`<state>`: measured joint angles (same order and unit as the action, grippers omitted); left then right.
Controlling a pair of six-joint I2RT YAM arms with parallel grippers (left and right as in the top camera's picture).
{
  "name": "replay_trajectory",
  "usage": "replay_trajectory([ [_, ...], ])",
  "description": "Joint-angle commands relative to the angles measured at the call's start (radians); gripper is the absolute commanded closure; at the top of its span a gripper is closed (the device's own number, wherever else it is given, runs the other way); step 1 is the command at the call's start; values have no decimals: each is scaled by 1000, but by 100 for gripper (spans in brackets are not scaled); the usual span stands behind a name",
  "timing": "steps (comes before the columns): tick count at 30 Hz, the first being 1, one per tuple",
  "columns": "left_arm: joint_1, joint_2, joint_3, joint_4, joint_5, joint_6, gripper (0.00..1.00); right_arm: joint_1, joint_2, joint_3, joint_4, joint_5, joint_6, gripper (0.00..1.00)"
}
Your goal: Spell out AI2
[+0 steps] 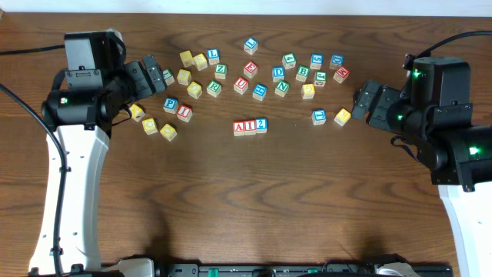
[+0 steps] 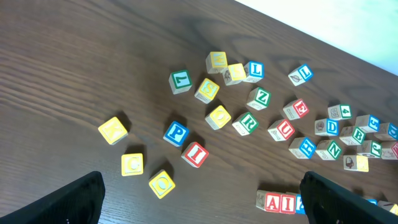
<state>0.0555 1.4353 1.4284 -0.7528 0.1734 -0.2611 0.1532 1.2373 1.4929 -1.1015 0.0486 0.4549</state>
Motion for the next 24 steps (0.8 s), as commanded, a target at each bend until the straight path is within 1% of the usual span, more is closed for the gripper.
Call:
replay_trajectory([
  [1,3,3,-3,-3,-10,6,1,-8,2,6,-11,15,-8,1],
  [7,3,3,-3,-3,-10,6,1,-10,2,1,14,29,-25,1],
  [11,3,3,-3,-3,-10,6,1,-16,-43,-43,117,28,-130,1],
  [13,3,3,-3,-3,-10,6,1,-16,-90,-100,193,28,-171,1],
  [17,3,3,-3,-3,-10,6,1,-29,-230,-288,390,24,-195,1],
  [22,3,3,-3,-3,-10,6,1,-85,-435,-567,660,-13,-195,1],
  [24,3,3,-3,-3,-10,6,1,-111,-528,-681,743,-29,-195,1],
])
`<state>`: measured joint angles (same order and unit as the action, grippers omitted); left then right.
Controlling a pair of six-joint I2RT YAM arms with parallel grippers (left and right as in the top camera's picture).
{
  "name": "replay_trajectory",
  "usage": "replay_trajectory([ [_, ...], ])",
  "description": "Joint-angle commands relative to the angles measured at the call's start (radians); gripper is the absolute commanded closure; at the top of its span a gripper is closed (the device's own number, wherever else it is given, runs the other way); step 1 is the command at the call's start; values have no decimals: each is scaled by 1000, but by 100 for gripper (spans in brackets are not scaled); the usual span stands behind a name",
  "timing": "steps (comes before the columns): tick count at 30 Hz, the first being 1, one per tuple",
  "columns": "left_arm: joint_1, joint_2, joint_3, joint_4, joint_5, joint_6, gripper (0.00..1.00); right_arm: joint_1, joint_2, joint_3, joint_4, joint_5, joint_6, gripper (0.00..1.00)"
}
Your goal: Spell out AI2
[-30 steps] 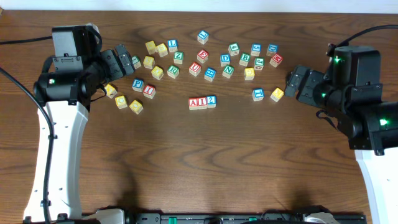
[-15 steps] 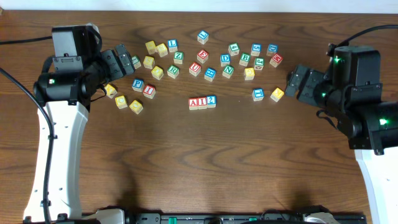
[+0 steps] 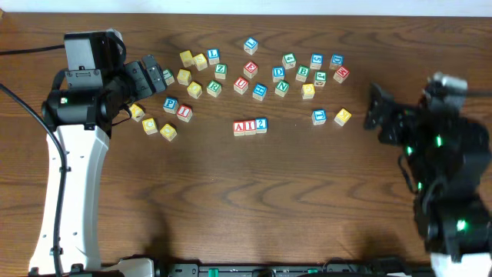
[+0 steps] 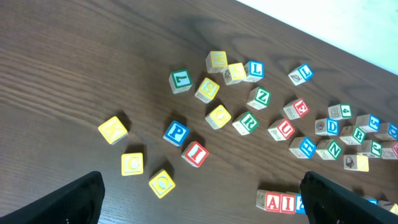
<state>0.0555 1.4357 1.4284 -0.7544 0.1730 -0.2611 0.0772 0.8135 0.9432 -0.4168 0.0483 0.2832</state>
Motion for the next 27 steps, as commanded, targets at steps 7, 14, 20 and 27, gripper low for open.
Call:
replay_trajectory([
  [7,3,3,-3,-2,-10,6,1,-96,-455,-512,235,-35,-22,1],
  [14,3,3,-3,-2,-10,6,0,-109,-696,-729,251,-63,-23,1],
  [20,3,3,-3,-2,-10,6,0,-109,-759,-851,323,-52,-38,1],
  [27,3,3,-3,-2,-9,6,0,-109,-809,-938,380,-47,-38,1],
])
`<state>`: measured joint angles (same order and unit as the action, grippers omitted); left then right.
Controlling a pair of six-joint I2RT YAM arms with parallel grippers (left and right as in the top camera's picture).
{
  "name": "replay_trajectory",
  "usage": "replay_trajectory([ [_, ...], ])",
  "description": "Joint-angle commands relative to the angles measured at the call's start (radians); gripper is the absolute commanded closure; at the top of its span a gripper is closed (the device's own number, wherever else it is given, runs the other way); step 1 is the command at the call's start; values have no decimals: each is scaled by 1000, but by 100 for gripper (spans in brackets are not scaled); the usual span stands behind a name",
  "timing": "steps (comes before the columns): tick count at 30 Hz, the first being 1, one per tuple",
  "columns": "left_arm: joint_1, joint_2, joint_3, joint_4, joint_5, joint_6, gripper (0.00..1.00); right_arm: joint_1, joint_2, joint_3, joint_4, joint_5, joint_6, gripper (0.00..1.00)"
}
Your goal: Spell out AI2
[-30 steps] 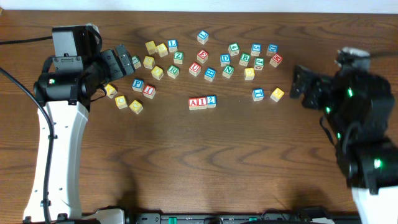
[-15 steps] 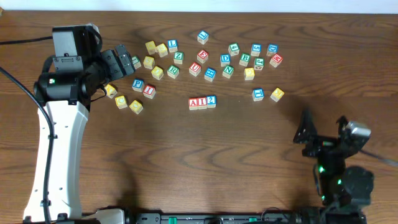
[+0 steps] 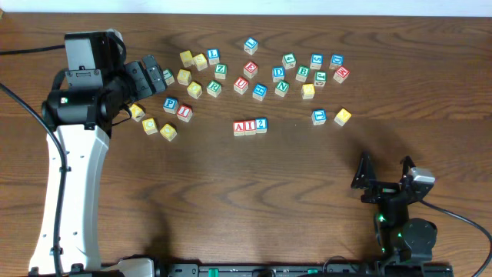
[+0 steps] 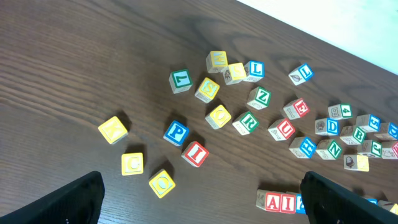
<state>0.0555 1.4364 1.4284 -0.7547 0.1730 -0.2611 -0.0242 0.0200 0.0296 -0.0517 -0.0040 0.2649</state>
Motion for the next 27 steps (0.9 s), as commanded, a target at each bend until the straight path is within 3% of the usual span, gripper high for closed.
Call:
replay_trajectory([
  [1,3,2,-3,-1,-10,6,0,-8,-15,-24,6,13,-19,1],
  [27,3,2,-3,-1,-9,6,0,-8,-14,-24,-22,20,-23,1],
])
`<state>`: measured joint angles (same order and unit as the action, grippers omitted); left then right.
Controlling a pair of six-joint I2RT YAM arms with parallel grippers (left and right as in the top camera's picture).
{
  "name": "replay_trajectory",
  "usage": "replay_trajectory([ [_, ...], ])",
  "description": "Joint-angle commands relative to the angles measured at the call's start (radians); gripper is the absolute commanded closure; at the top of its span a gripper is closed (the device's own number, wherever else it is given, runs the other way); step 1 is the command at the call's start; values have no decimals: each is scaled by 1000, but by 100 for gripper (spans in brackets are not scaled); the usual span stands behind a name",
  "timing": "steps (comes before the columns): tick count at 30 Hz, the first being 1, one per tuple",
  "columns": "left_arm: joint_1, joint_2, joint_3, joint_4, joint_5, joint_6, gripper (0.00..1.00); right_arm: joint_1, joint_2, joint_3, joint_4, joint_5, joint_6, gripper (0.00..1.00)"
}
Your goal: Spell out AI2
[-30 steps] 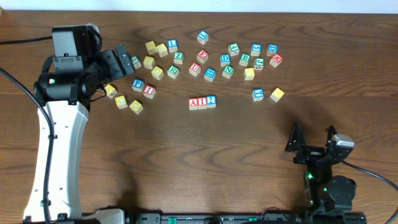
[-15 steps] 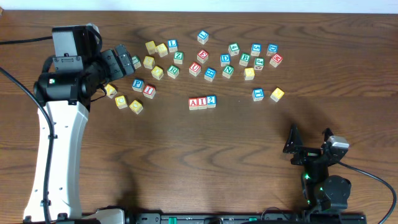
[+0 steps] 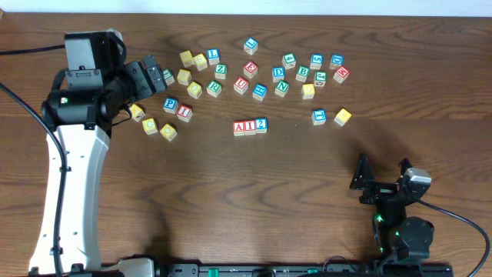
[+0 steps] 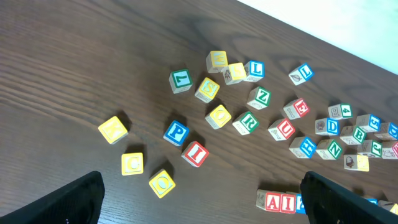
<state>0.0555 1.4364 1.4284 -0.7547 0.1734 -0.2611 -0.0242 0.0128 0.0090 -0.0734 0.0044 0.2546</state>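
Observation:
Three blocks stand side by side mid-table as a row: a red A (image 3: 239, 128), a red I (image 3: 250, 127) and a blue 2 (image 3: 261, 124). The left wrist view shows the A (image 4: 272, 202) and the I (image 4: 287, 203) at its lower edge, with the 2 mostly hidden behind a finger. My left gripper (image 3: 156, 75) hangs open and empty over the blocks at the back left, well away from the row. My right gripper (image 3: 382, 171) is open and empty near the front right edge, above its folded arm.
Several loose letter blocks (image 3: 278, 74) are scattered along the back of the brown table (image 3: 231, 200). A P (image 4: 176, 132), a red I (image 4: 195, 153) and yellow blocks (image 4: 132, 163) lie left of the row. A blue block (image 3: 319, 116) and a yellow one (image 3: 343, 116) sit to its right.
The right arm has settled a touch lower at the front edge. The blocks and the left arm have not moved.
The right gripper was first open at the right, close to the yellow and blue blocks. Then it was drawn back toward the right edge, and afterwards folded down at the front edge, where it stays. The A-I-2 row and the left arm stayed put throughout.

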Motion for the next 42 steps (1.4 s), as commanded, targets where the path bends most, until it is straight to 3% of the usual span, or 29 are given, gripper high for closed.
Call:
replay_trajectory([
  [1,3,2,-3,-1,-10,6,0,-8,-7,-3,0,12,-13,1],
  [11,6,-11,-3,-8,-10,6,0,-8,-7,-3,-1,12,-13,1],
  [19,7,-193,-70,-6,-105,78,0,-8,-7,-3,0,12,-13,1],
  [26,7,-471,-311,155,-104,226,0,-8,-7,-3,-1,12,-13,1],
  [35,7,-834,-772,475,-104,228,0,-8,-7,-3,-1,12,-13,1],
  [42,7,-1095,-1062,606,-104,252,0,-8,-7,-3,-1,12,-13,1],
])
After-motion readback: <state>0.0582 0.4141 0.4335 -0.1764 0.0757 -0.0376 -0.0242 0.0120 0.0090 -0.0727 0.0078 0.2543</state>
